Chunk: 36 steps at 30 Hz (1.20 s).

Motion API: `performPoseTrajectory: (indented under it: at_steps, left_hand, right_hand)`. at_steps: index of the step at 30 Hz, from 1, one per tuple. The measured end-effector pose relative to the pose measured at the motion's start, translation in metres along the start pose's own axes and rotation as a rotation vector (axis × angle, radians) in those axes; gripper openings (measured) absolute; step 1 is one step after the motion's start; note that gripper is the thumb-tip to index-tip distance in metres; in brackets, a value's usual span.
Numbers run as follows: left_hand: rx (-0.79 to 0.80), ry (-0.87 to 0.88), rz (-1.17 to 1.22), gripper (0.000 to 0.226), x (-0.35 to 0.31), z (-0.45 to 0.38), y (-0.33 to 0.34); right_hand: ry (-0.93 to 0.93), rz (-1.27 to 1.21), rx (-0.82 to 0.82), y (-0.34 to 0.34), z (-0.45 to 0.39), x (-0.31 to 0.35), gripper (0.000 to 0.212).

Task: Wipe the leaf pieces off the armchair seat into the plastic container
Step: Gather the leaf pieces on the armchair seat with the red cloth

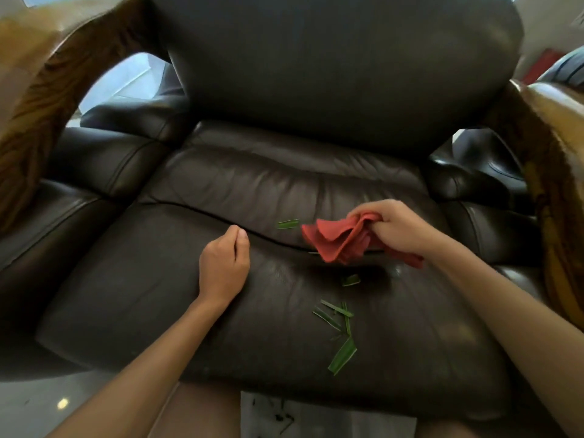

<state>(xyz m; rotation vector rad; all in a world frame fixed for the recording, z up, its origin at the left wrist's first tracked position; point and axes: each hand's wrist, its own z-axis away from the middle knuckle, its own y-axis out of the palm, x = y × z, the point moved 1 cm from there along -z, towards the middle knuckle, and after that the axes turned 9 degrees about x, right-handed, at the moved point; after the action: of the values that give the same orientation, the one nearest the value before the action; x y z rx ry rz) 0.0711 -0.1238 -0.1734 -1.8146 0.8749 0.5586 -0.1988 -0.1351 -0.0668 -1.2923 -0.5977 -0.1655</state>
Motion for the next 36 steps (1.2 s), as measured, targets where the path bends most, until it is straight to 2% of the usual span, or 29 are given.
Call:
performPoseTrajectory:
  at_steps: [5, 7, 10, 13, 16, 22, 27, 29, 32, 36]
  left_hand:
    - [0.085, -0.028, -0.136, 0.011, -0.002, -0.005, 0.003]
    - [0.151, 0.000, -0.151, 0.004, -0.006, -0.012, 0.005]
    - [0.256, 0.072, -0.159, 0.015, -0.018, -0.027, 0.017]
    - [0.318, 0.062, -0.181, 0.027, -0.028, -0.039, 0.035]
    - [0.333, 0.023, -0.190, 0.027, -0.027, -0.046, 0.045]
    - [0.336, -0.065, -0.171, 0.007, -0.023, -0.053, 0.050]
    - [0.462, 0.072, -0.032, 0.010, -0.030, -0.039, 0.045]
    - [0.411, 0.085, -0.043, 0.010, -0.031, -0.035, 0.044]
    - [0.286, -0.014, -0.055, 0.007, -0.028, -0.039, 0.043]
    - [0.234, -0.059, -0.079, 0.005, -0.026, -0.039, 0.045]
  right_hand:
    - [0.118, 0.102, -0.268, -0.016, -0.005, -0.016, 0.036]
    - [0.204, 0.194, -0.275, -0.004, 0.002, -0.029, 0.035]
    - [0.270, 0.227, -0.233, 0.030, 0.013, -0.046, 0.037]
    - [0.259, 0.293, -0.366, 0.057, 0.021, -0.055, 0.031]
    - [0.235, 0.350, -0.460, 0.064, 0.020, -0.056, 0.026]
    - [0.209, 0.392, -0.474, 0.064, 0.017, -0.060, 0.025]
    - [0.181, 0.380, -0.509, 0.065, 0.017, -0.061, 0.023]
    - [0.172, 0.374, -0.523, 0.066, 0.018, -0.062, 0.024]
    - [0.166, 0.370, -0.529, 0.067, 0.017, -0.063, 0.024]
    - [0.173, 0.326, -0.519, 0.067, 0.016, -0.067, 0.025]
